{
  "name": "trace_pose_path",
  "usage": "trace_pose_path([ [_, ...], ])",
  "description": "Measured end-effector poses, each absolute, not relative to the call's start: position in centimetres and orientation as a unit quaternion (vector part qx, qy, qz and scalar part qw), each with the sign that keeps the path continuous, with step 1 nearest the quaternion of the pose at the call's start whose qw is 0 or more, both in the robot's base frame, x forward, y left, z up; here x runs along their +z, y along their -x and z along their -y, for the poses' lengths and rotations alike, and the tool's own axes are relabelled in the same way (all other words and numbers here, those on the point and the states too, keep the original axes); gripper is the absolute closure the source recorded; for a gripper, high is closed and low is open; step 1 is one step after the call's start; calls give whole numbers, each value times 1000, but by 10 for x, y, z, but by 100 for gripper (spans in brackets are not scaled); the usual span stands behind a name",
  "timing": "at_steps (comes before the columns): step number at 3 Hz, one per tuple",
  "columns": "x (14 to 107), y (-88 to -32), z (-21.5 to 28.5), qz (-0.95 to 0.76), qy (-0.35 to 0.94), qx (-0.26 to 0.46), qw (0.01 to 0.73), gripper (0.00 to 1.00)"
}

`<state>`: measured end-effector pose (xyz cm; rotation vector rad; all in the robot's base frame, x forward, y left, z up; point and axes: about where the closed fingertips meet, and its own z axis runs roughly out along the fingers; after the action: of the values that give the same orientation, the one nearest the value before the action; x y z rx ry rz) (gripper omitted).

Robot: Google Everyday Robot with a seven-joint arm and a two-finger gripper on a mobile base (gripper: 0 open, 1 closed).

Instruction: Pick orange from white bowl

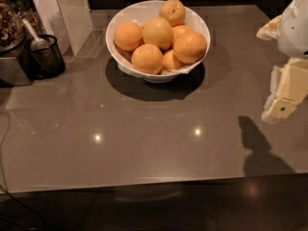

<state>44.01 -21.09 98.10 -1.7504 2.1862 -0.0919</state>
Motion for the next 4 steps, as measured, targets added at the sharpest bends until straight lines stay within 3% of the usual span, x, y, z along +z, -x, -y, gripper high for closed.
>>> trace_pose_path([
  [2,1009,-494,146,-691,681,33,241,0],
  [4,1034,-517,118,-653,706,31,273,0],
])
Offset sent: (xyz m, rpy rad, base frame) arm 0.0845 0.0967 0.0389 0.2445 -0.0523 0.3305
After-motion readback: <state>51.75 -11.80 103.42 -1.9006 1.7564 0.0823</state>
